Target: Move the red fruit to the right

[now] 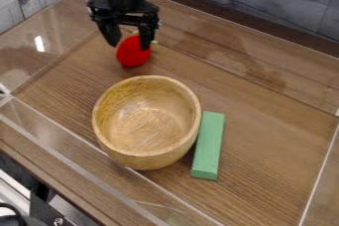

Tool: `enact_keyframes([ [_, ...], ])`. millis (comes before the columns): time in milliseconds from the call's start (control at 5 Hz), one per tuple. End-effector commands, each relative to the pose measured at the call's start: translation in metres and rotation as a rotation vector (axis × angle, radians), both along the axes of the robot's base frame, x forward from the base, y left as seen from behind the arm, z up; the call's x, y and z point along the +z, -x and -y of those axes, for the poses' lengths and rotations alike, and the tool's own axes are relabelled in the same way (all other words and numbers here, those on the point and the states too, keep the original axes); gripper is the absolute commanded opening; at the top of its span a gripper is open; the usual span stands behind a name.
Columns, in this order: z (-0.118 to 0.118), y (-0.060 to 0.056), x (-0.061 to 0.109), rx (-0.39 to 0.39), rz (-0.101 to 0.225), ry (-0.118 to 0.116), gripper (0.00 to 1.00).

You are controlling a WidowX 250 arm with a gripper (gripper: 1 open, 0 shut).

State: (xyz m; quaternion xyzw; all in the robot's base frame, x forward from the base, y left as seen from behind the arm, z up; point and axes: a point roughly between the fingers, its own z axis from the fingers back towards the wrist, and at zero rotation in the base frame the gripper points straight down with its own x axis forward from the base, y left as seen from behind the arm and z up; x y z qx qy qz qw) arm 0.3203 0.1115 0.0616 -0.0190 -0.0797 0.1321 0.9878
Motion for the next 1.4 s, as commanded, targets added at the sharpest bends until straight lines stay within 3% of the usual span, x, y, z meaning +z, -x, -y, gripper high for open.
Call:
enact_keyframes([
  [0,-0.004,-0.010,0.001,-0.012,0.035,-0.025,1.00],
  [200,-0.003,-0.008,-0.005,-0.033,0.028,-0.028,0.00],
  [400,0.006,-0.013,0.008,-0.055,0.048,-0.031,0.00],
  [600,0.023,-0.021,0.031,-0.085,0.084,-0.031,0.00],
  [800,0.050,-0.023,0.054,-0.102,0.118,-0.024,0.00],
  [1000,0.091,-0.026,0.066,-0.145,0.138,-0.007,0.00],
  [1200,0.140,-0.028,0.062,-0.194,0.137,0.004,0.00],
])
